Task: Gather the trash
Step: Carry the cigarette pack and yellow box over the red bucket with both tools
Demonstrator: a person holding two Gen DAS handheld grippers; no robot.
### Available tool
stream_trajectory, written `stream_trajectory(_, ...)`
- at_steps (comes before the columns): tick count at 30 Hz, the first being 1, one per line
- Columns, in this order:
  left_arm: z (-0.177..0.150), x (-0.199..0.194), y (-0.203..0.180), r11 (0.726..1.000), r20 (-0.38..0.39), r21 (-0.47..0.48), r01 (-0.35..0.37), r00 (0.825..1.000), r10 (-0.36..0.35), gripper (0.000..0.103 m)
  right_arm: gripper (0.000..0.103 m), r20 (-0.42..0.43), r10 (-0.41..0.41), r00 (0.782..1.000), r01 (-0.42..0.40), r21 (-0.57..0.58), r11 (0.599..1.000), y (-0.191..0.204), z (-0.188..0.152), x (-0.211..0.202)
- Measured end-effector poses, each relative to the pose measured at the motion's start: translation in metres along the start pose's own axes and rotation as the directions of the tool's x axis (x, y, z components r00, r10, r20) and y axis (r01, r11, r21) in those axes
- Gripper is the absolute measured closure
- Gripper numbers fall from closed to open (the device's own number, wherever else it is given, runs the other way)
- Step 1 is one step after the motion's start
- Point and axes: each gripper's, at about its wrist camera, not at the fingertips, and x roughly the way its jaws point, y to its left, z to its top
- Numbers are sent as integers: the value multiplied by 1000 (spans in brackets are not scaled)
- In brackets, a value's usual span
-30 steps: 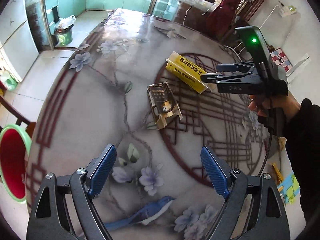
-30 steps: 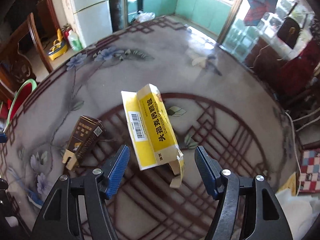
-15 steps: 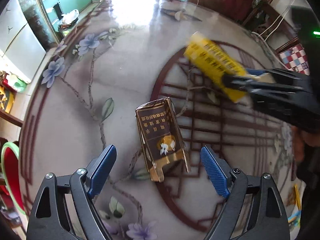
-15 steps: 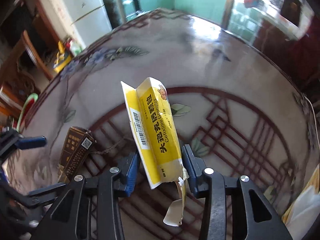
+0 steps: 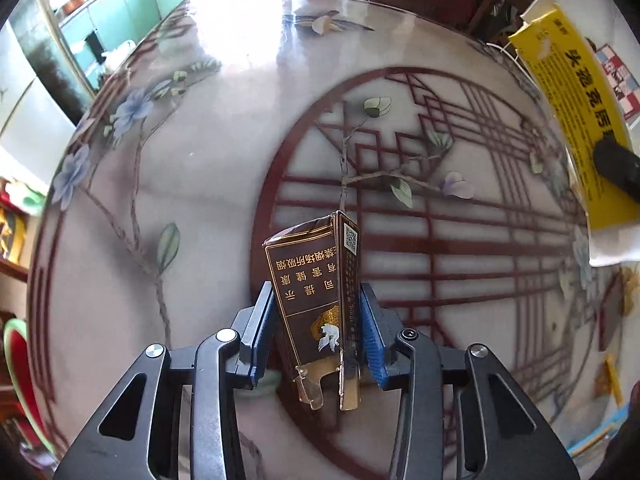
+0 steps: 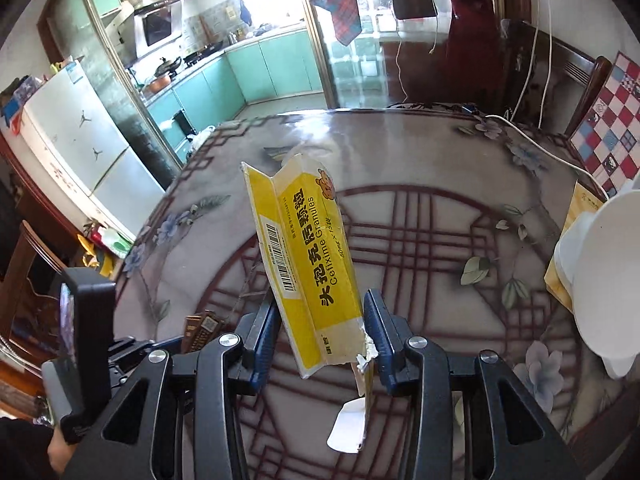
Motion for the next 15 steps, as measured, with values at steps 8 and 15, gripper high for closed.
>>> stream_trajectory(8, -14, -68, 15, 1000, 125, 3, 3, 992, -4, 65, 63, 51, 8, 999, -6, -44, 999, 29, -9, -41)
stream_trajectory(15, -32, -132, 37, 999, 246, -40, 2, 969, 8, 65, 63, 93, 40, 995, -34, -60, 998, 60, -22, -77)
